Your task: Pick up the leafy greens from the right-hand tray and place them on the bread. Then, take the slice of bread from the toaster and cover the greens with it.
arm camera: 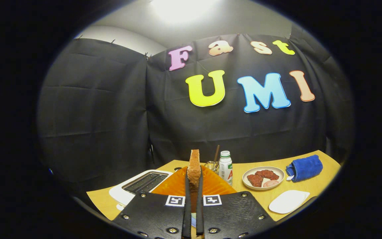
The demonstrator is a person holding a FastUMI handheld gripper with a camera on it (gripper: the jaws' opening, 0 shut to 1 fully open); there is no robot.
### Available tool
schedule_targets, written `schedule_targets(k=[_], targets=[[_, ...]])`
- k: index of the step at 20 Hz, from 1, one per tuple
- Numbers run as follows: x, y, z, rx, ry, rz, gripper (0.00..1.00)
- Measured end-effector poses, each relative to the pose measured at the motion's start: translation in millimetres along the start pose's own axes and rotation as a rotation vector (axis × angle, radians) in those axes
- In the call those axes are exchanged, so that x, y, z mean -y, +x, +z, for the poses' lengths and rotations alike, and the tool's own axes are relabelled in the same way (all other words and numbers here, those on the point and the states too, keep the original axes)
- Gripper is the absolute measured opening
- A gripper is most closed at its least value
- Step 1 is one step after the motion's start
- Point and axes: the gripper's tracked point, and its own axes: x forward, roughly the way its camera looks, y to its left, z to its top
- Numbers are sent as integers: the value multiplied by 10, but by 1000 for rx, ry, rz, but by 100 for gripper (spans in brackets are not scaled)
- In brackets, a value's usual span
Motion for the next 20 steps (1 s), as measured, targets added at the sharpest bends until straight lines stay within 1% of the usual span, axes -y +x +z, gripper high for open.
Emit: schedule_targets(k=[8, 12, 15, 20], targets=[[275, 10, -349, -62, 46, -21, 6], [411, 47, -619, -109, 55, -40, 6], [475, 112, -693, -119, 80, -48, 6], [358, 169, -800, -120, 134, -20, 6]])
